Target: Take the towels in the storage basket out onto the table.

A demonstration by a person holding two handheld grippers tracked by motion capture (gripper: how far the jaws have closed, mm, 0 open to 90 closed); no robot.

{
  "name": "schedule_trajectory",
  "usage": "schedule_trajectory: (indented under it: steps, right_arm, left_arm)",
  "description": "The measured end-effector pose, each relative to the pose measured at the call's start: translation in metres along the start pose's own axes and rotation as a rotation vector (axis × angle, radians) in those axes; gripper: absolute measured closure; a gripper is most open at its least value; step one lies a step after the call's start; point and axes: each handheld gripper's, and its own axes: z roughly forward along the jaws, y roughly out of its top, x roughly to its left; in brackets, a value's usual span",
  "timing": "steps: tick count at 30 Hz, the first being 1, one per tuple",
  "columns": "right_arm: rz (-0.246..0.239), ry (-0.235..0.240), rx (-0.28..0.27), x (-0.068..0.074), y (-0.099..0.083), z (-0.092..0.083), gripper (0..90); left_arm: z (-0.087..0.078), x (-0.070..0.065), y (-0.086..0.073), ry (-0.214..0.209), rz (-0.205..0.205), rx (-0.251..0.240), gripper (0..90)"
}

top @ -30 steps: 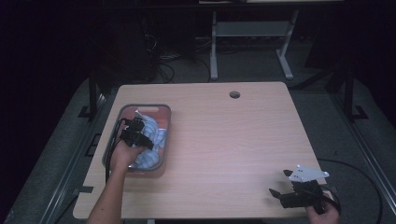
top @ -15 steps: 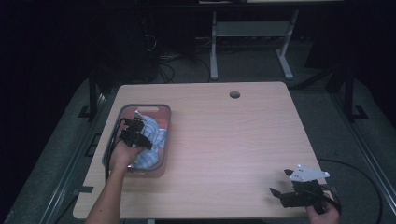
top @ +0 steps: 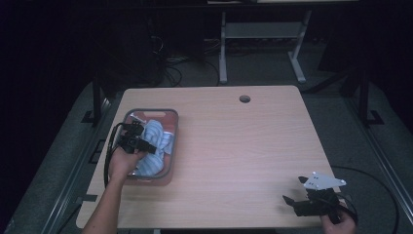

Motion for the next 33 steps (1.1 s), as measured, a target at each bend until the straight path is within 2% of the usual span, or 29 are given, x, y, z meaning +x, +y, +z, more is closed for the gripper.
schedule_trajectory:
  steps: [3, 4, 7, 8, 23, 27, 30, 33]
  right_arm:
    - [0.005, 0.0, -0.003, 0.001, 0.0, 0.0, 13.8]
    - [0.003, -0.003, -0.002, 0.001, 0.0, 0.0, 13.8]
    - [0.005, -0.005, -0.003, 0.001, 0.0, 0.0, 13.8]
    - [0.004, -0.006, -0.005, 0.001, 0.0, 0.0, 13.8]
    - [0.003, 0.0, -0.002, 0.001, 0.0, 0.0, 13.8]
    - [0.004, -0.001, 0.0, 0.001, 0.0, 0.0, 13.8]
    - [0.006, -0.002, 0.003, 0.0, 0.0, 0.0, 13.8]
    - [0.006, -0.003, 0.003, 0.0, 0.0, 0.0, 13.8]
  left_arm:
    - [-0.009, -0.001, -0.002, -0.02, 0.008, -0.026, 67.8]
    - [-0.017, -0.003, -0.004, -0.036, 0.014, -0.061, 67.7]
    - [-0.023, -0.005, -0.005, -0.037, 0.023, -0.079, 67.7]
    - [-0.029, -0.006, -0.006, -0.049, 0.03, -0.098, 67.7]
    - [-0.073, -0.005, -0.013, -0.081, 0.05, -0.19, 67.5]
    - [-0.078, -0.004, -0.013, -0.098, 0.044, -0.208, 67.5]
    - [-0.083, -0.005, -0.012, -0.093, 0.044, -0.215, 67.5]
    - [-0.087, -0.006, -0.012, -0.111, 0.042, -0.23, 67.5]
